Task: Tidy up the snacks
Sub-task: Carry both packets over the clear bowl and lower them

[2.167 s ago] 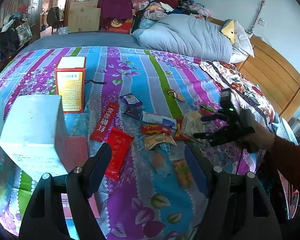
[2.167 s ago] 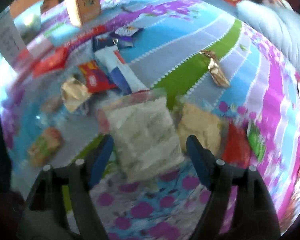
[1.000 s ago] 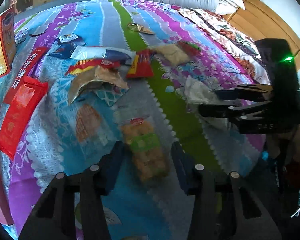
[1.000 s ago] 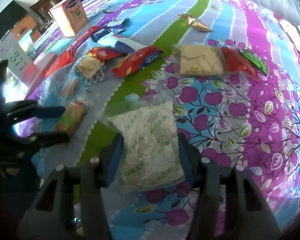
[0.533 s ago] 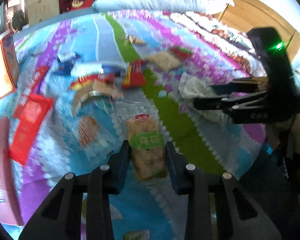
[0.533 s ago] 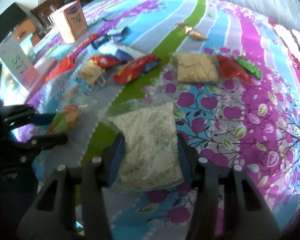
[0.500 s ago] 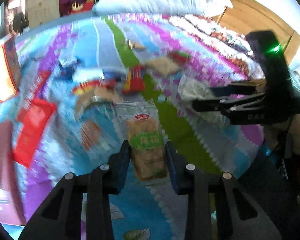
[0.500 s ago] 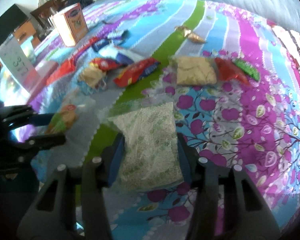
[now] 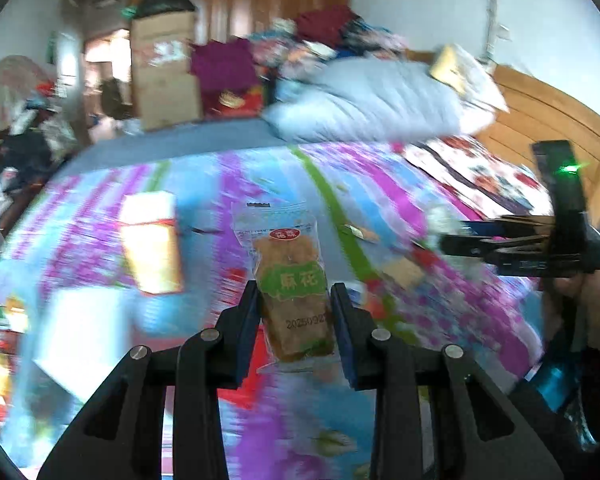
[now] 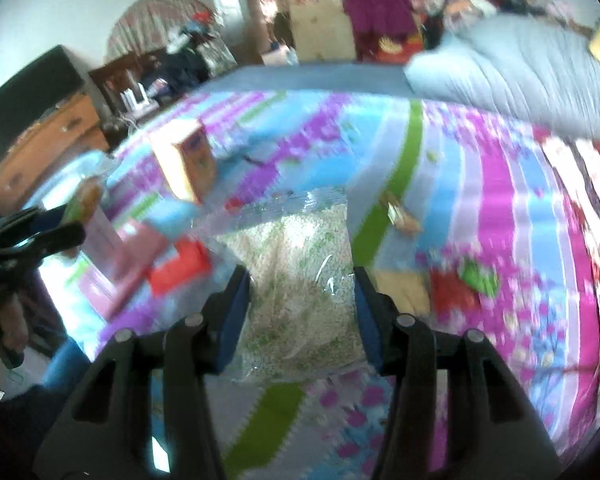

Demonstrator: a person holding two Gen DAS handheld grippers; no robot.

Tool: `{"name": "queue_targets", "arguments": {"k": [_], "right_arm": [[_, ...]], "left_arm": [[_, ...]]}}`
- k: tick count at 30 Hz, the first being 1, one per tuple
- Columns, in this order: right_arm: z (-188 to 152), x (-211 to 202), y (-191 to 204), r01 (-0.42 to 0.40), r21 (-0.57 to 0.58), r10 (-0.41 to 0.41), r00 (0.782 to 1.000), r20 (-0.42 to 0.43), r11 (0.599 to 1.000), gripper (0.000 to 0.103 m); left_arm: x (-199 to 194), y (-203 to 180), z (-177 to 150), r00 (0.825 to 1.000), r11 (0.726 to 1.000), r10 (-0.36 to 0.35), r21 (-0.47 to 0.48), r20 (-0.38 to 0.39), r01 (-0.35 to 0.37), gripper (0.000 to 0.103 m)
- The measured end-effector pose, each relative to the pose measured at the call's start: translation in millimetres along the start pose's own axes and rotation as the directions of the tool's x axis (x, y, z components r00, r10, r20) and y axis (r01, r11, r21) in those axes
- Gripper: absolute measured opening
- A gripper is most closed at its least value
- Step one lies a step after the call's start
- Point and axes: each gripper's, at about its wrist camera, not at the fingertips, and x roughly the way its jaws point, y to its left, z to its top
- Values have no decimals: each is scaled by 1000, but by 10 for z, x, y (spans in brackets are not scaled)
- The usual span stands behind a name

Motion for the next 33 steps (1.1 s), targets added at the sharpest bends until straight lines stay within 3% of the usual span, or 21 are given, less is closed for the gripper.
{"name": "queue_targets", "arguments": {"k": [5,9,15,25,33], "right_arm": [[472,4,582,-57,-104,64,996,59,993,51],[821,45,1100,-131,-174,148,985,86,976,51],[1267,188,1977,-265,-260,294,953,79,929,51],[1621,612,3115,-399,-333,412,910,-33,854,51],[1749,948,3518,-456,-312,445,889,-112,833,51]], "left_arm": [[-415,677,170,984,984,166,-69,65,-161,36],[-732,1186,196,948,950,304,-105,89,-295,36],[-1048,1942,39,905,895,422,-186,56,-406,36],[-1370,2883,-314,859,816,511,-304,-14,-491,36],[-1412,3340,-459,847,785,529,-354,-42,-508,36]]}}
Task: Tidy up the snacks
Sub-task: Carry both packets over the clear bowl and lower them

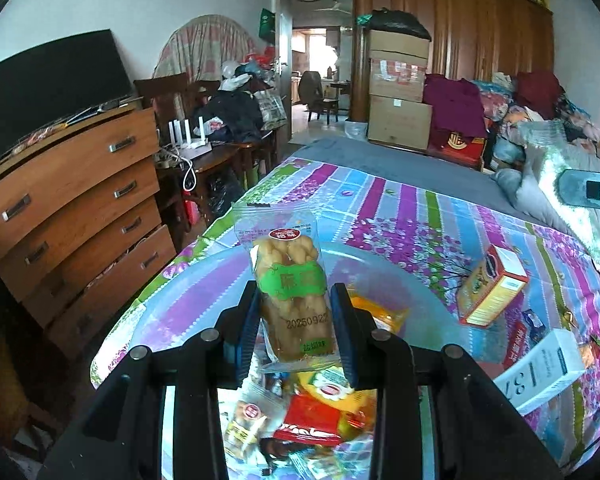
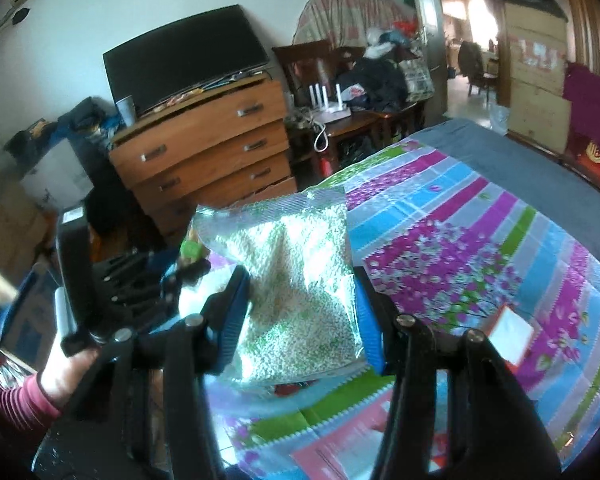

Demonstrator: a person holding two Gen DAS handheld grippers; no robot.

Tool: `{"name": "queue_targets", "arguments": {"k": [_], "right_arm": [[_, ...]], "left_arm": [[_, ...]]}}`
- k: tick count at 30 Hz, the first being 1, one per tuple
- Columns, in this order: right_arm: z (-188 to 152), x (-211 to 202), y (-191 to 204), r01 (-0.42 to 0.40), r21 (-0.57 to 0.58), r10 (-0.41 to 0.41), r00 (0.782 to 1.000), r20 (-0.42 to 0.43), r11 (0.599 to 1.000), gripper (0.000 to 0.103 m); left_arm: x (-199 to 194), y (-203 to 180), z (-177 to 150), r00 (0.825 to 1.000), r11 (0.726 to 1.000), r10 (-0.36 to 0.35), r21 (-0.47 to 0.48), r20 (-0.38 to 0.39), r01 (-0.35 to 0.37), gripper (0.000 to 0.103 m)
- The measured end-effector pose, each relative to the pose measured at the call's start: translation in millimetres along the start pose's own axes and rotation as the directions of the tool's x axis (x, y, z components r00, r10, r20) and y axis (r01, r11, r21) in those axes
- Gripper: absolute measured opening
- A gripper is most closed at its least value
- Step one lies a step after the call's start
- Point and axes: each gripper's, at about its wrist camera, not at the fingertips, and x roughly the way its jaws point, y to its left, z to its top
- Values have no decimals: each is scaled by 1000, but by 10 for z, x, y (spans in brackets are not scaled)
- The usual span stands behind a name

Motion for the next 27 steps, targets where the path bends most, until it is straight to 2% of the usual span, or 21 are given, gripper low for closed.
{"name": "queue_targets", "arguments": {"k": [9,27], "right_arm": [[77,385,180,-20,9,21,997,-68,1000,51],[180,646,301,-32,0,32,994,-104,999,51]], "left_arm": [[146,157,-59,1000,1000,-4,-28,-26,4,36],[316,279,-43,998,999,-1,-49,-58,-1,36]]}}
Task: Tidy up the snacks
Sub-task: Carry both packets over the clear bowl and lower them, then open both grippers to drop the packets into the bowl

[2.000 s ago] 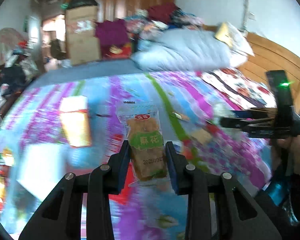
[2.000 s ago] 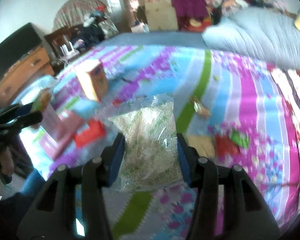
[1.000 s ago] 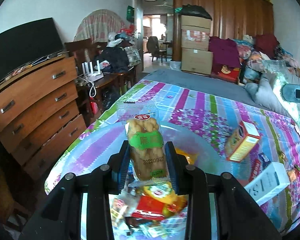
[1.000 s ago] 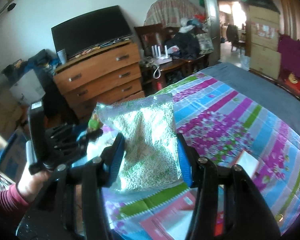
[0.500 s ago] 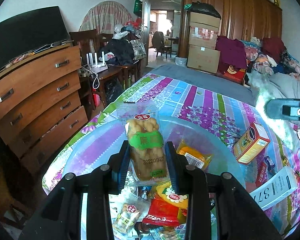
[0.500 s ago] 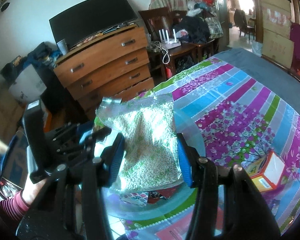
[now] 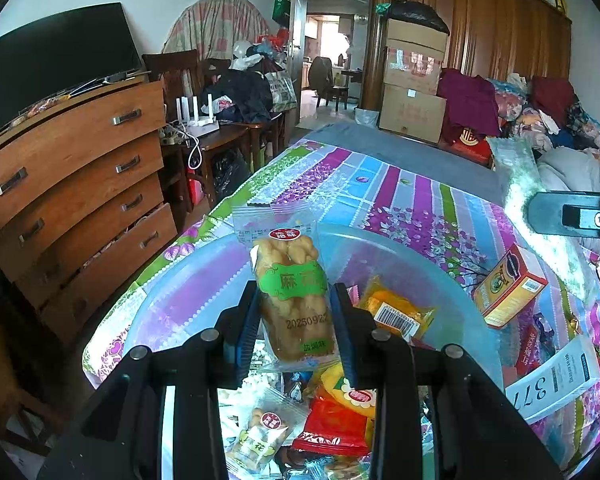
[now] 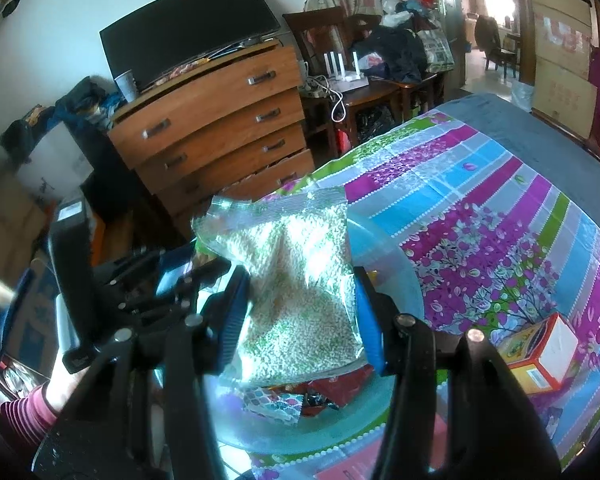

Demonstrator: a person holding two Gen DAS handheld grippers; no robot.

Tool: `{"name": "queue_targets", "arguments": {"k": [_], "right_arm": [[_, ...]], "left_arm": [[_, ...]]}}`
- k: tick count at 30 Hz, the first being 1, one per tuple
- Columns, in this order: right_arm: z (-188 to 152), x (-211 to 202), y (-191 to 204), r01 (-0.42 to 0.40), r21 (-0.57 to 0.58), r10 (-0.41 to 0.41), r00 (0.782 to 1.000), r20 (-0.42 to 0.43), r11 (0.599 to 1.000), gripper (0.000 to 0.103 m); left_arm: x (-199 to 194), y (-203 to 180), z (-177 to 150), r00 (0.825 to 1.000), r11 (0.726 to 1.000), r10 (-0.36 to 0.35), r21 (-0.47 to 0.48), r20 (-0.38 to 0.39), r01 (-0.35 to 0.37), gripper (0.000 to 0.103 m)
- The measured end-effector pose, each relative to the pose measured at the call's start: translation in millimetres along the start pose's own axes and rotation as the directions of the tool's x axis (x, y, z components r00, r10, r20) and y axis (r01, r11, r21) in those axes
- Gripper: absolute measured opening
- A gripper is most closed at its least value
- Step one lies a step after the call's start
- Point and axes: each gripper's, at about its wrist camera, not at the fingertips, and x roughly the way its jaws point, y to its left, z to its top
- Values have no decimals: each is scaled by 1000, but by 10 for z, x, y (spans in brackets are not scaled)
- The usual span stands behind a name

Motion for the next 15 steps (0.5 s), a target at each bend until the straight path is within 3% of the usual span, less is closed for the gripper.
{"name": "queue_targets", "arguments": {"k": [15], "right_arm": [[29,144,9,-3,0,3,1000,-17,1000,51]], "left_arm": [[98,122,-57,1000,1000,-2,-31,-25,1,36]]}}
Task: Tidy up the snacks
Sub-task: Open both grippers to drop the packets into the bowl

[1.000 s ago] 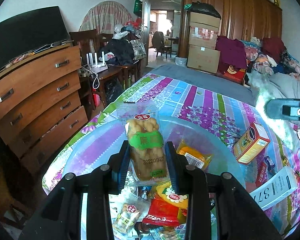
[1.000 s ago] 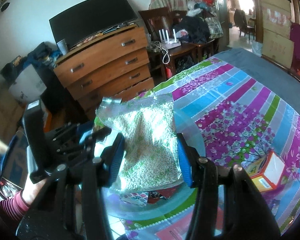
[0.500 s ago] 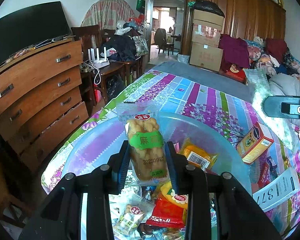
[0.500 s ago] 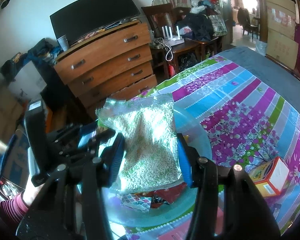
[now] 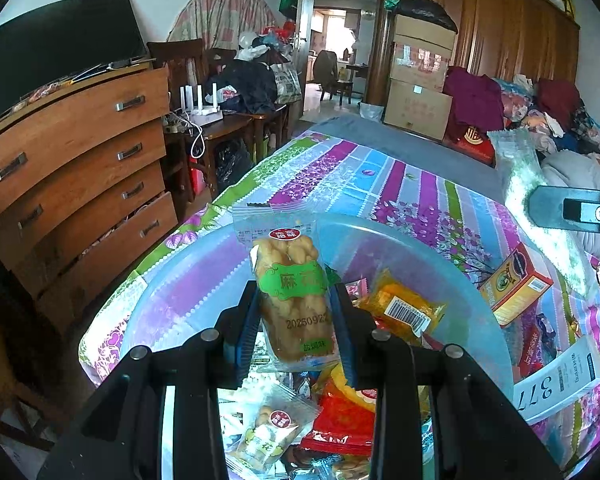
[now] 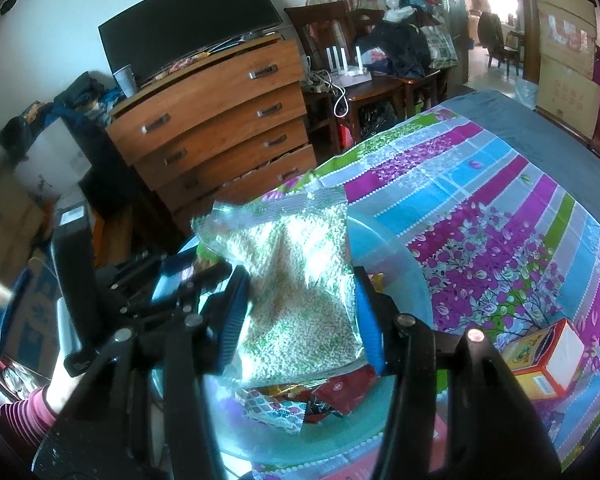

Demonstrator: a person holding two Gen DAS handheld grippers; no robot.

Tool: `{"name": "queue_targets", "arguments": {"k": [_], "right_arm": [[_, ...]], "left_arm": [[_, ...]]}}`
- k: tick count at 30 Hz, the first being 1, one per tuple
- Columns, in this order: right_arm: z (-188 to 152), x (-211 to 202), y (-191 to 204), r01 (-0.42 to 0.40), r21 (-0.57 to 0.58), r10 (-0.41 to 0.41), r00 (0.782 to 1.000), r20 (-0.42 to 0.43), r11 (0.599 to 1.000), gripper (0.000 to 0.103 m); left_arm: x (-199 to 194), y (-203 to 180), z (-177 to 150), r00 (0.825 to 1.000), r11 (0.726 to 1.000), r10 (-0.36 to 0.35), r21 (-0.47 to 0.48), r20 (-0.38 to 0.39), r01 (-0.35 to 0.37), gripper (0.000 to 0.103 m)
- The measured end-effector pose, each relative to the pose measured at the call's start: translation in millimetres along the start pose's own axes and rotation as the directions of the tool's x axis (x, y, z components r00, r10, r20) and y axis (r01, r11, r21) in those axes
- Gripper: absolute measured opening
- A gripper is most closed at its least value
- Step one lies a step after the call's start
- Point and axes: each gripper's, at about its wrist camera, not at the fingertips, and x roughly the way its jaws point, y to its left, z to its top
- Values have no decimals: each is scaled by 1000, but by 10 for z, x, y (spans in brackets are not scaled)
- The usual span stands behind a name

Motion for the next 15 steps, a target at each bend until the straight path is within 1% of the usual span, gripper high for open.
{"name": "queue_targets", "arguments": {"k": [15], "right_arm": [[9,74,2,-7,2,7,1000,-5,1000,51]], "left_arm": [[34,22,-11,1000,1000,-1,-6,-3,1,36]]}}
